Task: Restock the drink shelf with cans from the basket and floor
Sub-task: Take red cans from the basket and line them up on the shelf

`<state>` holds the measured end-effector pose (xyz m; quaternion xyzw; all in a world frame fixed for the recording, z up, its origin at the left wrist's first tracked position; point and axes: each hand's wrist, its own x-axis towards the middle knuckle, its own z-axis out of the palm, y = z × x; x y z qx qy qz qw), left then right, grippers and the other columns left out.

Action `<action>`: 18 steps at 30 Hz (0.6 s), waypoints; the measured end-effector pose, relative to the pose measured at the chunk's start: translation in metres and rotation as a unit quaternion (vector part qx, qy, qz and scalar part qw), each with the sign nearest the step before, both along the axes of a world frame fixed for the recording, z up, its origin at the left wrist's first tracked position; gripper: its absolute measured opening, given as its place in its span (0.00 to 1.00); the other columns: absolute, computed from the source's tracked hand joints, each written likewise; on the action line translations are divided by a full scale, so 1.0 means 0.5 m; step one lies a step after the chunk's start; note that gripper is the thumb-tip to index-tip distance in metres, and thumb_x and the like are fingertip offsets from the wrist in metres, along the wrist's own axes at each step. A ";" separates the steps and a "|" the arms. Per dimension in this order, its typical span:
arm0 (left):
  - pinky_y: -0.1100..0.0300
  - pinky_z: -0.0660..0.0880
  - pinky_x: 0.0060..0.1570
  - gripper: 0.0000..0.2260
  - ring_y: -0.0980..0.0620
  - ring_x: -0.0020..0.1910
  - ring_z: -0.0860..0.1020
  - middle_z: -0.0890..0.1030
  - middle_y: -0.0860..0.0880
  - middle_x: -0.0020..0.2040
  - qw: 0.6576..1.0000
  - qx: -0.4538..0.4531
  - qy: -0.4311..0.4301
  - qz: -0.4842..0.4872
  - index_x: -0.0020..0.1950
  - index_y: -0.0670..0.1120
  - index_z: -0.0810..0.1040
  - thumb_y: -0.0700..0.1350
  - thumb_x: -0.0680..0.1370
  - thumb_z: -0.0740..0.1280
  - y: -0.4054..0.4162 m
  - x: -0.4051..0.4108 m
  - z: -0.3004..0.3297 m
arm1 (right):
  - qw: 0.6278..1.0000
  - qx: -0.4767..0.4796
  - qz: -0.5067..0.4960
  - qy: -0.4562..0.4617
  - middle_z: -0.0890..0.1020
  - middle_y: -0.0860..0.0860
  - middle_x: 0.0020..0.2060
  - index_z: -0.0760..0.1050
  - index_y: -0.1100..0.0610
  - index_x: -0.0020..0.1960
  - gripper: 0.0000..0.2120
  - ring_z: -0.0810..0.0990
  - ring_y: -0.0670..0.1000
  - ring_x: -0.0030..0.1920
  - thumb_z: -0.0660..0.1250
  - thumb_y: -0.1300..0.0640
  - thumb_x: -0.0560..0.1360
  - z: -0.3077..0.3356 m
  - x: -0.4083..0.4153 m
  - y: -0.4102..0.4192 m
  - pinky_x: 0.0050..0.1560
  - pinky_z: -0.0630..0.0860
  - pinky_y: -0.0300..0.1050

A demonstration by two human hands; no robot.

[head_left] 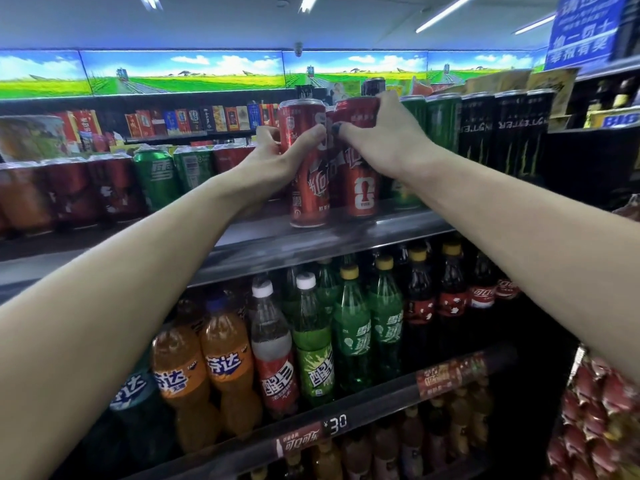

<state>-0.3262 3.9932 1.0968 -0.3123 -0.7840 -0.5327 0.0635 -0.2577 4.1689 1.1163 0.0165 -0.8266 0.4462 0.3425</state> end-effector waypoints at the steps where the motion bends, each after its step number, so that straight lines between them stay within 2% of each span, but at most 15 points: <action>1: 0.43 0.80 0.64 0.45 0.49 0.57 0.85 0.83 0.46 0.59 1.000 -0.007 0.014 0.012 0.76 0.43 0.55 0.70 0.74 0.70 0.001 0.001 -0.001 | 1.000 0.019 -0.009 0.008 0.78 0.50 0.54 0.61 0.56 0.75 0.30 0.80 0.46 0.47 0.70 0.49 0.80 0.001 0.006 0.001 0.41 0.76 0.37; 2: 0.43 0.80 0.65 0.49 0.48 0.57 0.85 0.83 0.46 0.60 0.998 -0.021 0.034 0.038 0.77 0.44 0.57 0.75 0.70 0.69 0.002 0.000 -0.003 | 0.999 0.037 -0.019 0.019 0.77 0.50 0.53 0.60 0.55 0.76 0.30 0.79 0.45 0.45 0.70 0.50 0.81 0.001 0.012 0.001 0.38 0.73 0.35; 4: 0.43 0.78 0.66 0.53 0.47 0.58 0.83 0.82 0.47 0.62 0.993 -0.053 0.065 0.086 0.77 0.47 0.60 0.83 0.64 0.64 0.004 -0.002 -0.004 | 0.997 0.062 -0.037 0.035 0.76 0.49 0.53 0.61 0.55 0.77 0.29 0.78 0.47 0.47 0.69 0.50 0.81 0.002 0.021 0.002 0.38 0.70 0.34; 7: 0.43 0.77 0.67 0.54 0.46 0.59 0.83 0.82 0.46 0.63 0.990 -0.067 0.067 0.106 0.76 0.48 0.61 0.84 0.62 0.61 0.009 -0.001 -0.001 | 0.994 0.070 -0.059 0.051 0.76 0.47 0.51 0.68 0.56 0.73 0.27 0.78 0.46 0.47 0.72 0.48 0.79 0.003 0.031 -0.003 0.39 0.70 0.32; 11: 0.45 0.80 0.63 0.61 0.46 0.57 0.84 0.81 0.44 0.63 0.991 -0.031 0.058 0.120 0.76 0.45 0.55 0.85 0.58 0.64 0.017 0.006 -0.003 | 0.987 0.094 -0.102 0.079 0.80 0.48 0.54 0.72 0.56 0.71 0.30 0.80 0.50 0.55 0.75 0.44 0.75 0.001 0.037 0.000 0.53 0.79 0.42; 12: 0.45 0.79 0.65 0.63 0.45 0.60 0.83 0.80 0.42 0.66 0.989 -0.036 0.057 0.129 0.78 0.43 0.52 0.85 0.59 0.63 0.021 0.009 -0.003 | 0.986 0.095 -0.110 0.078 0.80 0.49 0.57 0.72 0.56 0.72 0.32 0.80 0.51 0.57 0.75 0.42 0.74 0.001 0.040 0.004 0.58 0.79 0.46; 14: 0.48 0.76 0.65 0.60 0.42 0.64 0.80 0.75 0.38 0.73 0.984 -0.069 0.065 0.151 0.81 0.40 0.45 0.82 0.68 0.61 0.029 0.014 -0.004 | 0.984 0.096 -0.130 0.071 0.81 0.50 0.61 0.72 0.55 0.74 0.36 0.80 0.52 0.60 0.76 0.40 0.72 0.003 0.050 0.013 0.62 0.79 0.51; 16: 0.54 0.77 0.54 0.56 0.46 0.55 0.81 0.75 0.37 0.73 0.979 -0.082 0.083 0.165 0.82 0.37 0.42 0.77 0.75 0.59 0.040 0.015 -0.005 | 0.984 0.084 -0.141 0.071 0.82 0.49 0.59 0.73 0.55 0.73 0.35 0.81 0.51 0.58 0.76 0.41 0.71 0.004 0.063 0.020 0.60 0.81 0.50; 18: 0.59 0.74 0.41 0.53 0.54 0.43 0.78 0.77 0.39 0.69 0.975 -0.097 0.095 0.177 0.83 0.36 0.40 0.74 0.78 0.59 0.050 0.026 -0.004 | 0.984 0.048 -0.144 0.093 0.80 0.47 0.53 0.74 0.55 0.70 0.31 0.80 0.47 0.51 0.77 0.43 0.73 0.002 0.074 0.028 0.49 0.80 0.39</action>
